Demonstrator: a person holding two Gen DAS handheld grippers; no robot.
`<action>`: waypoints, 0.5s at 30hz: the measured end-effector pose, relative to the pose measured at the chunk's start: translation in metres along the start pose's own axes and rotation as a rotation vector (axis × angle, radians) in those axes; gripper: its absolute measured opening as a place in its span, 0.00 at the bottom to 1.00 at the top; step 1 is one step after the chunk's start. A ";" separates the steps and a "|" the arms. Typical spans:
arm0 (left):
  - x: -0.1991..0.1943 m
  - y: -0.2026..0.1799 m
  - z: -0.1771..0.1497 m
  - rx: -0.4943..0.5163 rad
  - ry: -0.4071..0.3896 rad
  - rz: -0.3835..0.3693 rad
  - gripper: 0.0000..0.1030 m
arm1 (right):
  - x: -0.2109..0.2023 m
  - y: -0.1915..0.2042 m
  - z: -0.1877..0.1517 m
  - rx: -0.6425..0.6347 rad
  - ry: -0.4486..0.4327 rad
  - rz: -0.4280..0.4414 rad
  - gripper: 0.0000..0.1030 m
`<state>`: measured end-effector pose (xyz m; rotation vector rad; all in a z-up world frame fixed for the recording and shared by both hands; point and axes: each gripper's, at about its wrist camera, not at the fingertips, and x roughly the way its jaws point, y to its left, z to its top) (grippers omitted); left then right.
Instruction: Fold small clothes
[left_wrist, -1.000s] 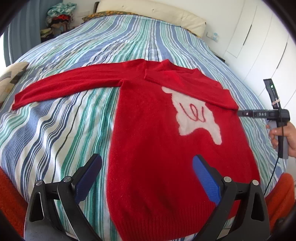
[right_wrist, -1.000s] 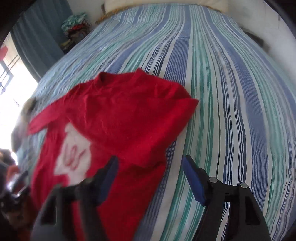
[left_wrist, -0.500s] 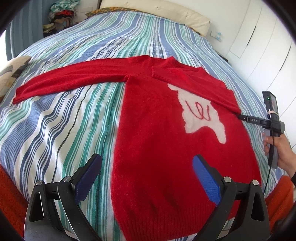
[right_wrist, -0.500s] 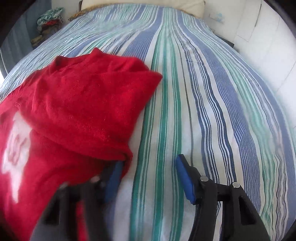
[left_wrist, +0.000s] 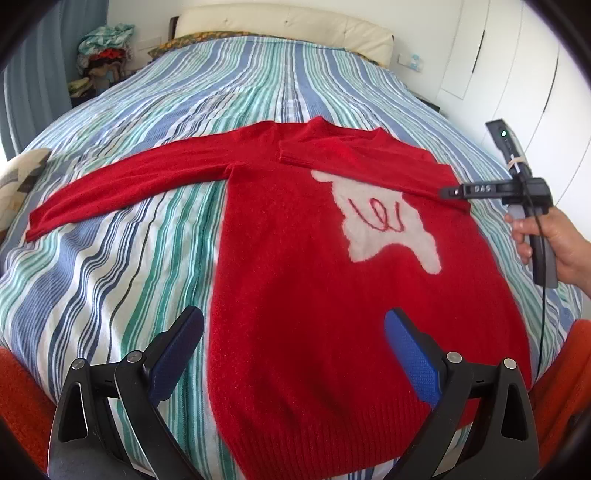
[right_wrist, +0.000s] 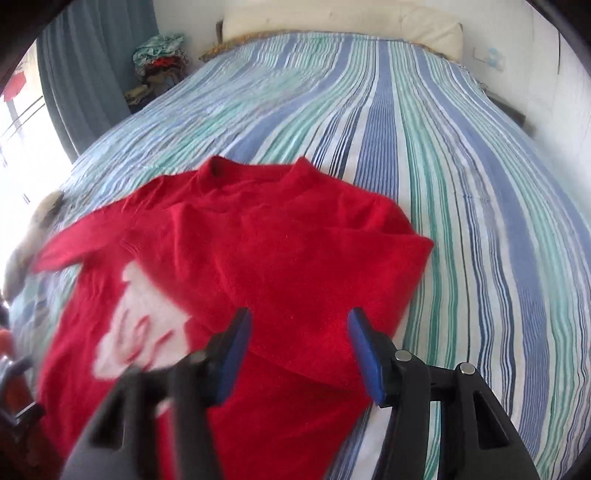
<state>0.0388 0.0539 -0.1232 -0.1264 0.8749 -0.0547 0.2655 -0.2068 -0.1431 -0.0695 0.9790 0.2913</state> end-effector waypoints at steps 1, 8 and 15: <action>-0.001 0.001 0.000 -0.002 0.000 -0.001 0.96 | 0.016 -0.002 -0.007 0.001 0.054 -0.025 0.51; 0.000 0.005 0.005 -0.033 0.003 -0.028 0.96 | 0.006 -0.020 -0.035 0.075 0.065 -0.056 0.53; 0.000 -0.008 0.002 0.030 -0.003 -0.013 0.96 | -0.060 -0.020 -0.074 0.031 -0.023 -0.047 0.61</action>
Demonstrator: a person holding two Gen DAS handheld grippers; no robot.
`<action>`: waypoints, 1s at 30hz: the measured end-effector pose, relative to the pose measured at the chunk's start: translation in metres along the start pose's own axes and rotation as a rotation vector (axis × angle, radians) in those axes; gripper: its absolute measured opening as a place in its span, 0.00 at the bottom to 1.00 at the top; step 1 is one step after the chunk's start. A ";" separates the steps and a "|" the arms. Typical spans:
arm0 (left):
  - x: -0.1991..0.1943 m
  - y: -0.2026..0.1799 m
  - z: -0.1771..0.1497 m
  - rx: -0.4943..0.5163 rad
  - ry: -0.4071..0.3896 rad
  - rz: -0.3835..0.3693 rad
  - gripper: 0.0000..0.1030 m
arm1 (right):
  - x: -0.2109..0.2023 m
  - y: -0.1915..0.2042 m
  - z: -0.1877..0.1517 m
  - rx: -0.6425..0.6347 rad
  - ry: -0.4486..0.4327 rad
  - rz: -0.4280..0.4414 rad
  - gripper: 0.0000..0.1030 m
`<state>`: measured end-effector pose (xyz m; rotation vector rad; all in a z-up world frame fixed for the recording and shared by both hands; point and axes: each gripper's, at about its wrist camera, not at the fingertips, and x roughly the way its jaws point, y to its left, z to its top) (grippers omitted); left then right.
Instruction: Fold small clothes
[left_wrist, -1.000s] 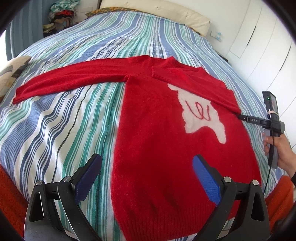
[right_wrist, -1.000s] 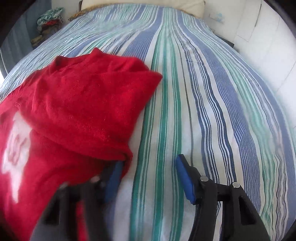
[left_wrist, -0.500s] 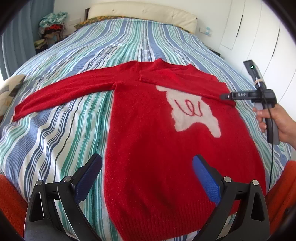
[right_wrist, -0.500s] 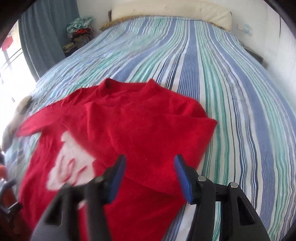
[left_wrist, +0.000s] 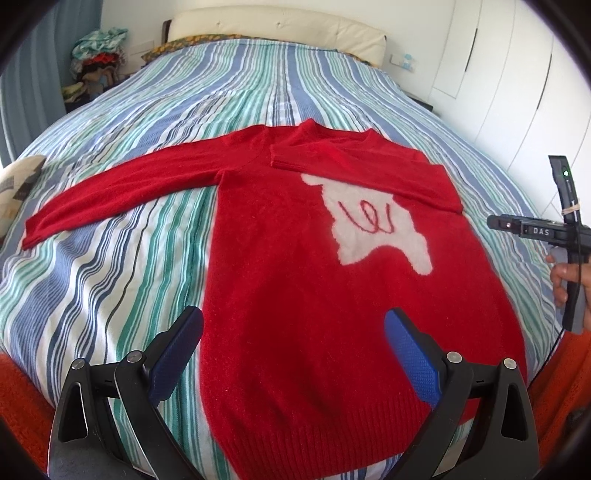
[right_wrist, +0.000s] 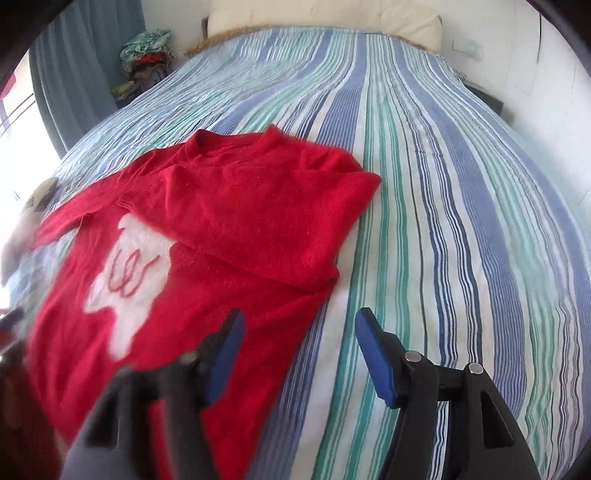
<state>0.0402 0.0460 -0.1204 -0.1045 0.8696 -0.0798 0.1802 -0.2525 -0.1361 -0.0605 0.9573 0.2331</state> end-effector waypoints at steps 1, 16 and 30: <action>0.001 -0.002 -0.001 0.009 0.004 0.004 0.96 | -0.007 -0.001 -0.008 0.005 -0.005 0.002 0.61; 0.001 -0.022 -0.008 0.109 0.021 0.029 0.96 | -0.063 0.052 -0.092 0.039 -0.128 0.079 0.66; 0.007 -0.025 -0.011 0.125 0.050 0.038 0.96 | -0.061 0.057 -0.093 0.008 -0.145 0.082 0.66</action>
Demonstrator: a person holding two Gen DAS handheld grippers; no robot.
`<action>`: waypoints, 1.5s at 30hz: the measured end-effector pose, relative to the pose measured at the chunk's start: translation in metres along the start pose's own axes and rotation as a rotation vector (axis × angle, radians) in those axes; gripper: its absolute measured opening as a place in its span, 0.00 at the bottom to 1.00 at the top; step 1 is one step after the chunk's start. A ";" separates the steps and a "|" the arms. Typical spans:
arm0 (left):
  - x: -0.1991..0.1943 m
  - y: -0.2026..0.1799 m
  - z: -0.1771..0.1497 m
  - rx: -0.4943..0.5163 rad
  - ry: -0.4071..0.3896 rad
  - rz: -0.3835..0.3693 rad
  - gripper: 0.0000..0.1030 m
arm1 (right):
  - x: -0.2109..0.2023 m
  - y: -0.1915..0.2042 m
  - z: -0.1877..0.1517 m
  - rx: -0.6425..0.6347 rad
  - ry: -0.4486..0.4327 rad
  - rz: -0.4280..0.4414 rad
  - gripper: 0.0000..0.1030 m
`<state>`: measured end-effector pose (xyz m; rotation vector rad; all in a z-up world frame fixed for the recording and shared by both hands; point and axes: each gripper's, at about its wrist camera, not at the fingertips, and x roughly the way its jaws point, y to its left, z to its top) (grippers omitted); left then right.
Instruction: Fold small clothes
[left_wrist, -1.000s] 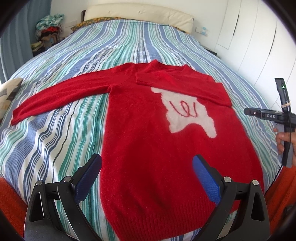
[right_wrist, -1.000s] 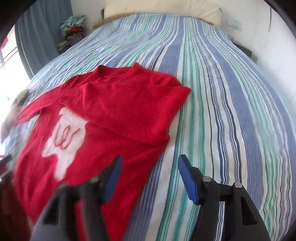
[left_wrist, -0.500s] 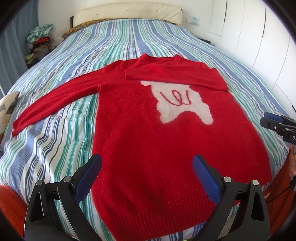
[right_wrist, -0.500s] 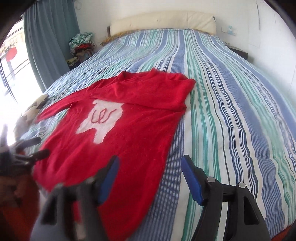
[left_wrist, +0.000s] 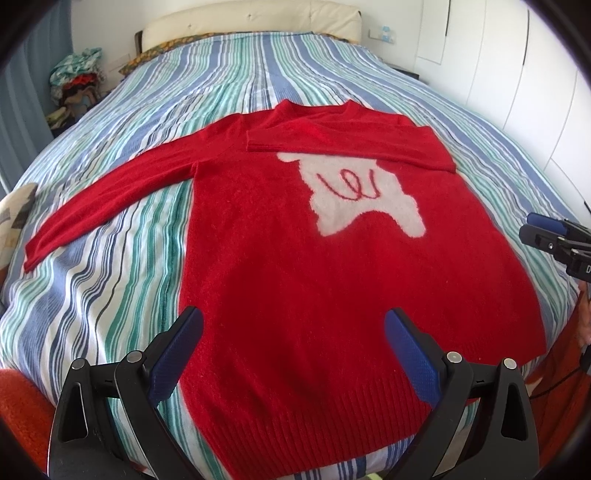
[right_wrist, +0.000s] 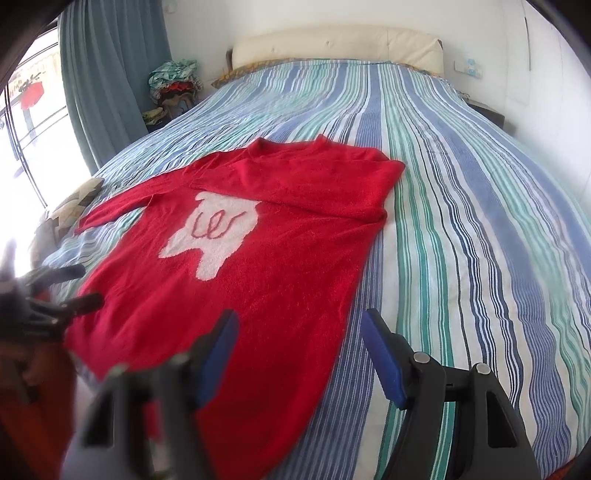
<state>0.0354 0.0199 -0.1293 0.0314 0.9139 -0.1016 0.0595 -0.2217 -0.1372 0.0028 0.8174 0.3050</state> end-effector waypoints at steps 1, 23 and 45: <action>0.000 0.000 0.000 -0.001 -0.002 0.000 0.96 | 0.000 -0.001 0.000 0.003 0.001 0.001 0.66; -0.009 0.027 0.006 -0.114 -0.004 0.006 0.96 | 0.005 0.007 -0.004 -0.022 0.016 0.018 0.66; 0.050 0.271 0.027 -0.847 0.030 0.047 0.96 | 0.004 0.014 -0.007 -0.048 0.024 0.018 0.66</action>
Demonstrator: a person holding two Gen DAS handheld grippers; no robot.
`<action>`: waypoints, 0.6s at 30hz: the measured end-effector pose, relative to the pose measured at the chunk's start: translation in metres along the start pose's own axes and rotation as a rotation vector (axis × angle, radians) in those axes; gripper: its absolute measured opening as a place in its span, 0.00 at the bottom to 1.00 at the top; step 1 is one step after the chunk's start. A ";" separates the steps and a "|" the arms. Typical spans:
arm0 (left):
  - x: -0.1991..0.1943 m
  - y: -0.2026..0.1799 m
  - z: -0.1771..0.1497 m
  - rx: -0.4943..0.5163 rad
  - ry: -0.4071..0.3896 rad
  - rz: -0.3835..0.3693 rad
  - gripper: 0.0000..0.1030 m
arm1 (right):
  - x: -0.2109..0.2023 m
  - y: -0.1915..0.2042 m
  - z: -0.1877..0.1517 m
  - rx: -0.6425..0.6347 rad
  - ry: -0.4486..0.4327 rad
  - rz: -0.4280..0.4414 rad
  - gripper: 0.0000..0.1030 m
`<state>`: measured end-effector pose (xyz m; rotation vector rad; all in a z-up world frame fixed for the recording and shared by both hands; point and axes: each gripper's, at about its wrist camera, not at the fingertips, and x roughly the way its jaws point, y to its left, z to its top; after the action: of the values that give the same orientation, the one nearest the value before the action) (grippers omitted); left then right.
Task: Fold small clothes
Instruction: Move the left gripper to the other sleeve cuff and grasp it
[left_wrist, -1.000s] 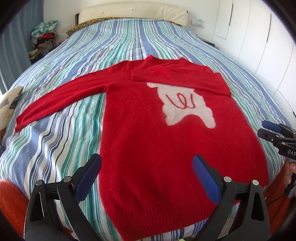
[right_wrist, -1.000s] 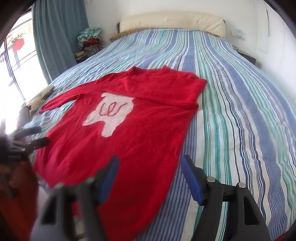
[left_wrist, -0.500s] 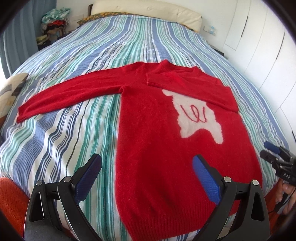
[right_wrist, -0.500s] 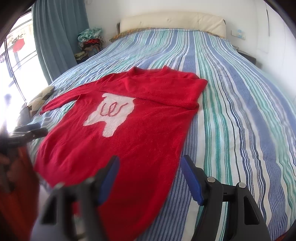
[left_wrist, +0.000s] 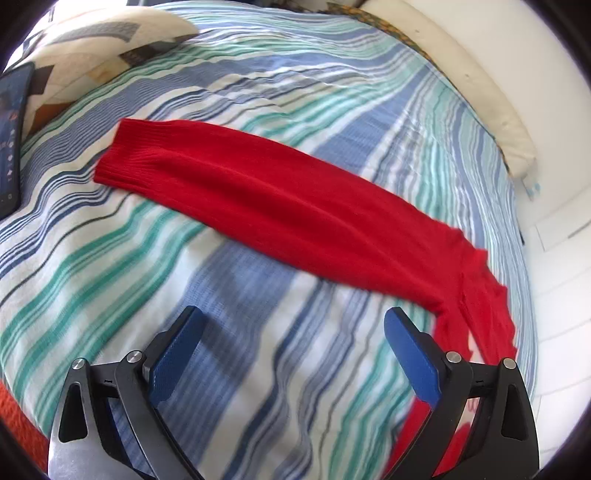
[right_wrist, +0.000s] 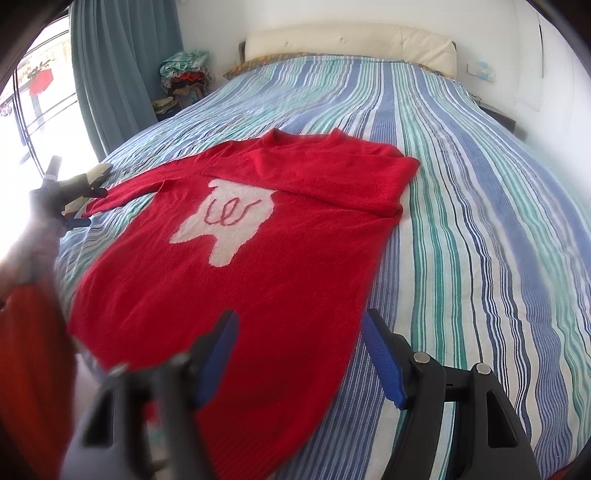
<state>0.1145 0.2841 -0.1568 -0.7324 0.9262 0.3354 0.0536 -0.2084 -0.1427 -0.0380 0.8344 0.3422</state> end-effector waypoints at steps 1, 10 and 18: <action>0.003 0.012 0.007 -0.039 -0.012 0.011 0.95 | 0.001 0.001 0.000 -0.002 0.003 0.000 0.66; 0.004 0.083 0.042 -0.340 -0.201 -0.042 0.88 | 0.009 0.005 -0.002 -0.019 0.033 0.005 0.66; 0.014 0.095 0.048 -0.368 -0.262 0.009 0.58 | 0.015 0.006 -0.003 -0.018 0.048 0.012 0.66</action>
<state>0.0989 0.3844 -0.1903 -0.9944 0.6245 0.6050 0.0588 -0.1993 -0.1555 -0.0583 0.8794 0.3612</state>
